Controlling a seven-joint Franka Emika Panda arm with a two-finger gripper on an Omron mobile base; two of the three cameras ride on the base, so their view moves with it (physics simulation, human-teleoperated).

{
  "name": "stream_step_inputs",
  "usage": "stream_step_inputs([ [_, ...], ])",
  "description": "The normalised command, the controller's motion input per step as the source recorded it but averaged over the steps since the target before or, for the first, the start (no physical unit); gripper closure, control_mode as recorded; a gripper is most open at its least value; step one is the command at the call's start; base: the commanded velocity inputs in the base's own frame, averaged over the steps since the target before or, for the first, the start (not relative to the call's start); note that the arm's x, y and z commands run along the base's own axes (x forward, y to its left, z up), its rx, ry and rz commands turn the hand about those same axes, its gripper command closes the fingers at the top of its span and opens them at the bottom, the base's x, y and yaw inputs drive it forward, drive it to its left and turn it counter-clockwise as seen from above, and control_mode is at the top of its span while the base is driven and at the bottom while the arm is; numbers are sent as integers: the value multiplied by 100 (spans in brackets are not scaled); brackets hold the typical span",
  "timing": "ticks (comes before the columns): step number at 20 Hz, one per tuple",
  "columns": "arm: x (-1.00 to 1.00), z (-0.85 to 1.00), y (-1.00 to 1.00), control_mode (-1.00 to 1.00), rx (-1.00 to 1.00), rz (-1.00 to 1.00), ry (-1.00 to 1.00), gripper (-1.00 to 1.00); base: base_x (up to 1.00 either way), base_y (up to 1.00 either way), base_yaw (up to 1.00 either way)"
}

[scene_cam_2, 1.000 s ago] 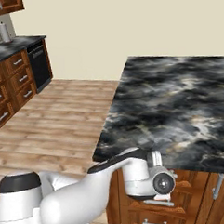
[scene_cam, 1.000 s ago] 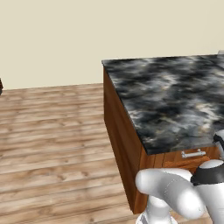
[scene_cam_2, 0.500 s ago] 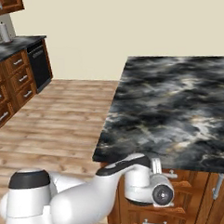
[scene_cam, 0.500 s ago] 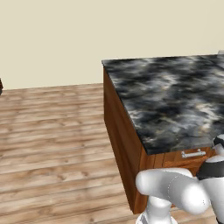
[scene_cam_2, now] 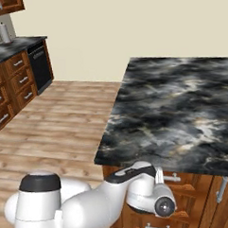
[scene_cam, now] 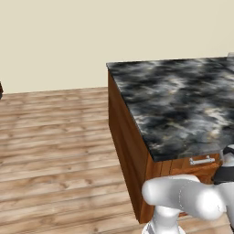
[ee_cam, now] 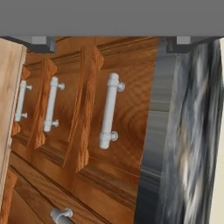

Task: Take the tongs from the drawer on the right and place them on the dining counter next to the tray containing the kebab skewer.

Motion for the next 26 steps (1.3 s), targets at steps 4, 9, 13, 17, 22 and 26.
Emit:
stream_step_inputs([
  [4,0,-22,6,-100,0,0,-3,-100,0,0,0],
  [9,0,-4,0,-100,1,0,-9,-100,0,0,0],
  [13,4,-1,0,-100,1,0,-13,-100,0,0,0],
  [17,8,-9,4,-100,0,0,-5,-100,0,0,0],
  [22,15,-10,1,-100,1,0,-1,-100,0,0,0],
  [26,22,-16,0,-100,1,0,0,-100,0,0,0],
])
